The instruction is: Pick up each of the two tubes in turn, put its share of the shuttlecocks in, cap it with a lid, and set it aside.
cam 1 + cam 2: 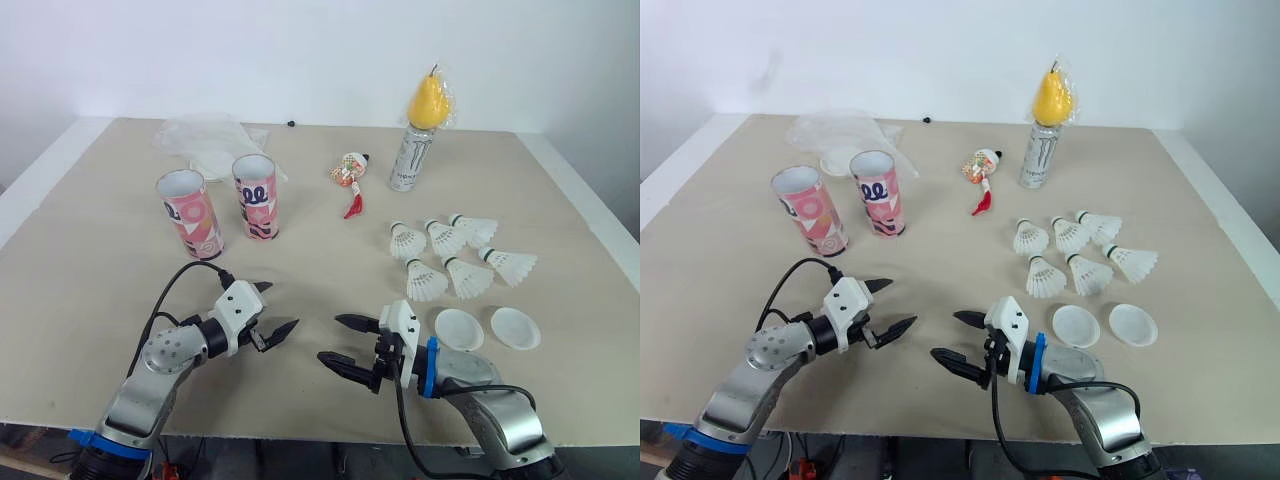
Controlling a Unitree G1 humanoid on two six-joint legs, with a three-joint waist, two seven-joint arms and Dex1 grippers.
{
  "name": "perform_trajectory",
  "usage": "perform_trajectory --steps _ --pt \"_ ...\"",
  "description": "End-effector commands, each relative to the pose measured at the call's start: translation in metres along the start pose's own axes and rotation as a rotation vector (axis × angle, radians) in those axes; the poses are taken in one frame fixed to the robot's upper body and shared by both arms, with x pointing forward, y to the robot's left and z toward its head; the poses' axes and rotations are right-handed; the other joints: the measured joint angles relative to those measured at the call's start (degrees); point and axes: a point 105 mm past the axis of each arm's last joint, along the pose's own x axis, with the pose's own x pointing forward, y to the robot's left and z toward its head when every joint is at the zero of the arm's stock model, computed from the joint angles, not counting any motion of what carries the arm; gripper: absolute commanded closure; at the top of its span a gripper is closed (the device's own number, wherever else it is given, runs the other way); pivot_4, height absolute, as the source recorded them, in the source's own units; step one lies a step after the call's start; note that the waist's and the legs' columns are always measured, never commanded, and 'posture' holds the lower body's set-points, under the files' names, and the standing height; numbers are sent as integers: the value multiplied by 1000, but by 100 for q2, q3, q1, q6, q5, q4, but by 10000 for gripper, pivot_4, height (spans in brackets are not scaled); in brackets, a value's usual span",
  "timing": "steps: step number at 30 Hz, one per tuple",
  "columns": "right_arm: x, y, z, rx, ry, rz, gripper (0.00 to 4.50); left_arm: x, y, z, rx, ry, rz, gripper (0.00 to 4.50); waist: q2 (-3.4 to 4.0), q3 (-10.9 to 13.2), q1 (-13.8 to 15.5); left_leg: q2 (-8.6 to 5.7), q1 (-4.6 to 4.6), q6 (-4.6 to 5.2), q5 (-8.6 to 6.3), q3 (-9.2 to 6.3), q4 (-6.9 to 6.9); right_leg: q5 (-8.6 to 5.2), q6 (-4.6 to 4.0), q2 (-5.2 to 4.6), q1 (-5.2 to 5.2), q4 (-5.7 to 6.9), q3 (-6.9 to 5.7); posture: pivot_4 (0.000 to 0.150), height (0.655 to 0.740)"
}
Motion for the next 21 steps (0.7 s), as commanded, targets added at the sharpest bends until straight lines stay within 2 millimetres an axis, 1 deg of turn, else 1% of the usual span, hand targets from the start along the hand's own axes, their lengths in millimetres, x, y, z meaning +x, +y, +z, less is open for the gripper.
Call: perform_trajectory --steps 1,6,11,21 --pt "-2 -2 11 -21 -37 -6 2110 -2 5 12 30 -49 -3 0 0 0 0 0 0 0 0 0 0 0 0 0 0 0 0 1500 7400" --pt "-3 -4 13 -13 -49 -31 2110 -3 4 17 7 -96 -51 0 0 0 0 0 0 0 0 0 0 0 0 0 0 0 0 1500 7400" --pt "-3 -6 15 -12 -56 -37 2110 -5 2 16 -10 -103 -85 0 0 0 0 0 -1 0 0 0 0 0 0 0 0 0 -1 1500 7400" --pt "-2 -6 16 -14 -57 -32 2110 -8 6 18 -2 -115 -86 0 0 0 -1 0 0 0 0 0 0 0 0 0 0 0 -1 1500 7400"
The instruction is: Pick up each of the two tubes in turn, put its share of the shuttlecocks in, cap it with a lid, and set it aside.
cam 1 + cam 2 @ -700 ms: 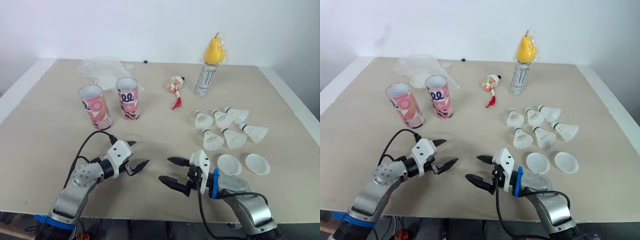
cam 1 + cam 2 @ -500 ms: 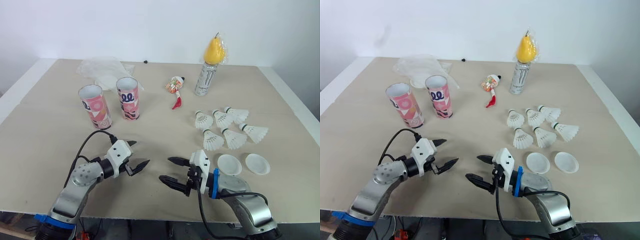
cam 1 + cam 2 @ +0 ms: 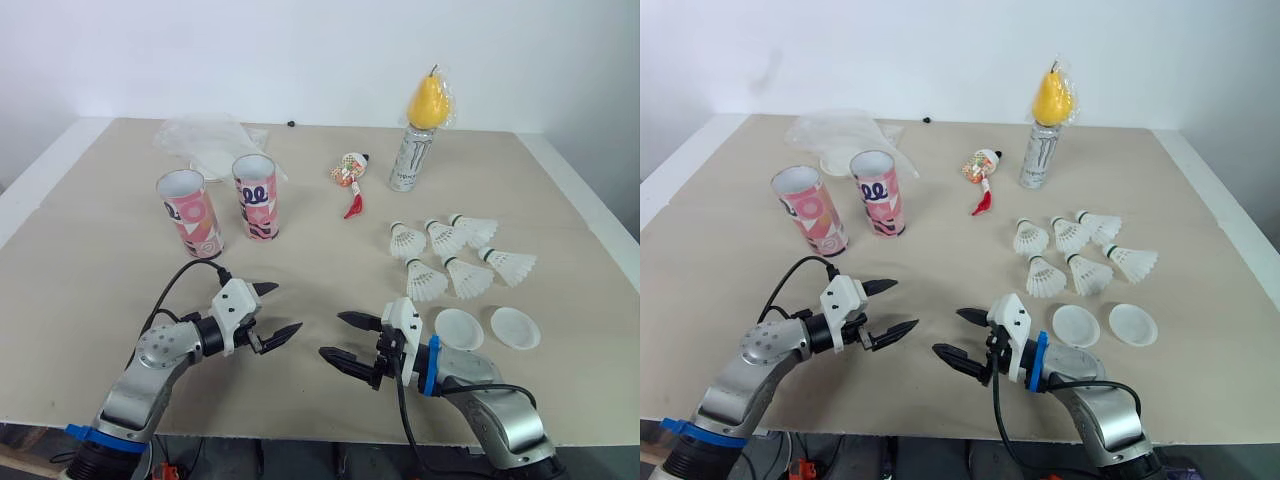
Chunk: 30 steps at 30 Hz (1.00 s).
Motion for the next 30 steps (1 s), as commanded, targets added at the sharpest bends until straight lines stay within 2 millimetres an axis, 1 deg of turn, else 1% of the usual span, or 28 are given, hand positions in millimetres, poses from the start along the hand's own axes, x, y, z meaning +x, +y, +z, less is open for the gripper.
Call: perform_trajectory --steps 1,13,18,21,24,27,30 --pt "-1 -2 14 -32 -47 -1 2110 -5 7 14 26 -60 15 0 0 0 0 0 0 0 0 0 0 0 0 0 0 0 0 1500 7400" --pt "0 -2 17 -35 -58 -3 2110 -5 5 17 21 -75 -9 0 0 0 0 0 0 0 0 0 0 0 0 0 0 0 0 1500 7400" --pt "0 -2 19 -33 -71 -5 2110 -4 11 18 18 -79 39 0 0 0 0 0 0 0 0 0 0 0 0 0 0 0 0 1500 7400" --pt "0 -4 31 -51 -103 -7 2110 -9 25 21 0 -89 129 0 -1 0 0 0 0 0 0 0 1 0 0 0 1 0 0 1500 7400" --pt "2 -2 54 -88 -135 49 2110 -14 35 24 -29 -106 222 0 -1 0 -10 1 1 0 0 0 1 3 0 1 0 0 0 1500 7400" --pt "8 0 84 -127 -176 118 2110 -19 35 24 -48 -109 290 0 -1 1 -12 1 1 1 1 -4 1 3 1 3 3 1 -1 1500 7400" --pt "15 -1 103 -170 -177 205 2110 -23 33 19 -81 -109 377 0 -4 4 -11 -1 -2 0 0 -9 1 0 4 3 4 0 -1 1500 7400"
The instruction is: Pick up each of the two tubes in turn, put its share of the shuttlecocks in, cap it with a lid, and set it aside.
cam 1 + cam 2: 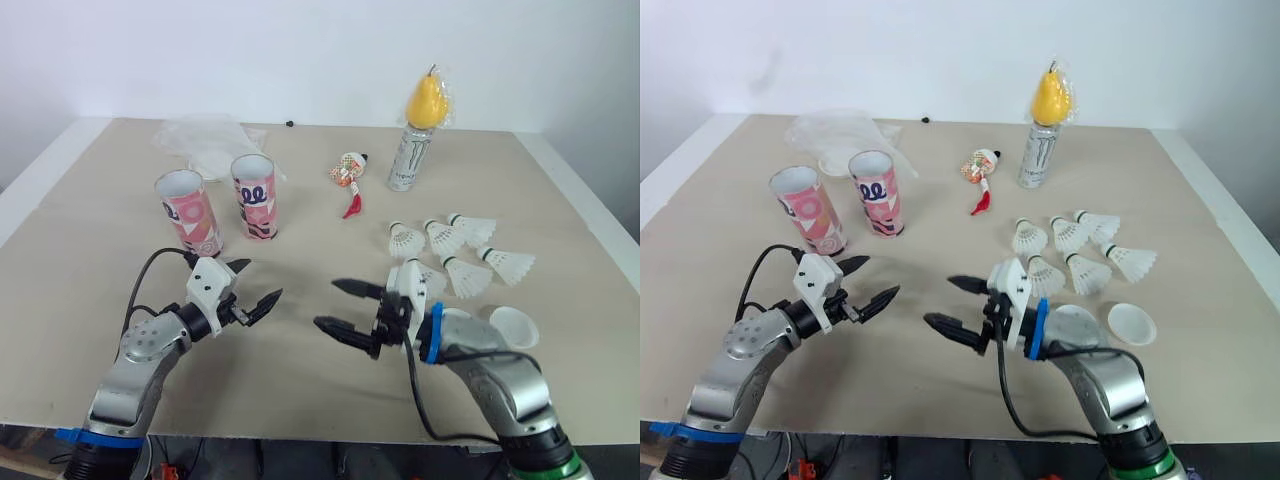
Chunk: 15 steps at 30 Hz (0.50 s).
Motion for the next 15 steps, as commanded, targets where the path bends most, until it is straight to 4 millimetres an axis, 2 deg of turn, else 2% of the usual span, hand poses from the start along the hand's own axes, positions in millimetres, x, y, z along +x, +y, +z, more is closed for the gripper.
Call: perform_trajectory --steps 1,6,10,15 --pt "13 -4 39 -74 -52 137 2110 -9 4 6 -24 -40 155 0 -3 2 -3 -1 -1 0 0 3 0 0 0 -3 -1 -1 0 1500 7400" --pt "21 -37 42 -113 -42 169 2110 -19 24 -5 -64 -20 383 0 -10 5 1 -1 -1 1 1 -19 2 3 -3 7 6 -1 -9 1500 7400" --pt "21 -60 40 -167 -18 181 2110 -31 50 -10 -114 -27 600 0 -10 6 0 -1 0 3 2 -19 8 9 -3 9 6 0 -8 1500 7400" --pt "22 -73 37 -249 16 202 2110 -32 63 -10 -115 -24 666 0 -11 7 0 -1 -1 3 3 -21 7 13 5 14 6 0 -8 1500 7400"
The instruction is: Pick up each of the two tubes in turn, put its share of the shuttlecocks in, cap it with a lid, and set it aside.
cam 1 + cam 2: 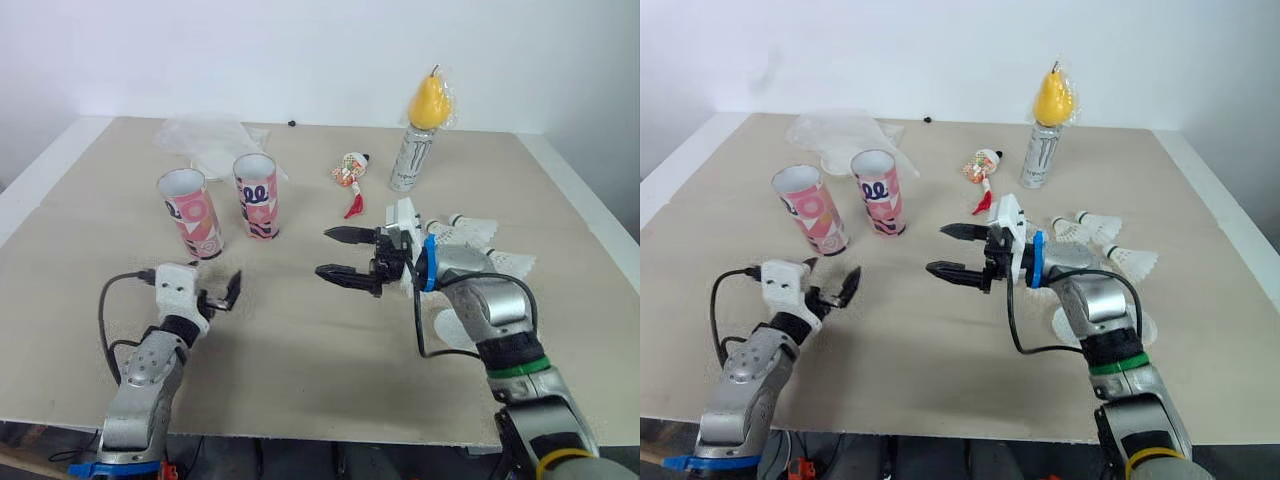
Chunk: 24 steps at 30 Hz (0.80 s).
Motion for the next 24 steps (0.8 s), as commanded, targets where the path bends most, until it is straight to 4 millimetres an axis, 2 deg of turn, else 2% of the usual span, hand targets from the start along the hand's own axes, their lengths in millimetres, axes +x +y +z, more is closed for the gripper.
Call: perform_trajectory --steps 1,5,8,12,18,24 --pt "1 -6 11 -98 -6 32 2110 3 7 7 8 -25 30 0 0 0 0 0 0 0 0 0 -1 4 8 0 0 0 0 1500 7400" --pt "4 -10 6 -97 25 15 2110 10 12 7 9 -21 28 0 0 0 1 0 -3 -2 -1 0 -3 9 15 0 -2 0 0 1500 7400" --pt "7 -13 10 -17 -14 -16 2110 16 12 9 27 -24 7 0 0 0 0 0 -3 -3 -2 -3 -6 9 14 3 -3 1 0 1500 7400" --pt "7 -9 3 -29 20 -18 2110 24 13 9 26 -20 -4 0 0 0 1 0 -3 -3 -2 -3 -5 10 16 3 -2 1 0 1500 7400" --pt "7 -8 3 -37 24 -28 2110 36 21 7 -39 6 -4 0 0 0 2 0 -4 -3 -2 -3 -7 9 15 3 -3 1 0 1500 7400" --pt "8 -6 3 -43 29 -30 2110 52 17 6 -11 19 -29 0 0 0 3 -1 -5 -3 -2 -4 -7 10 17 4 -2 1 0 1500 7400"
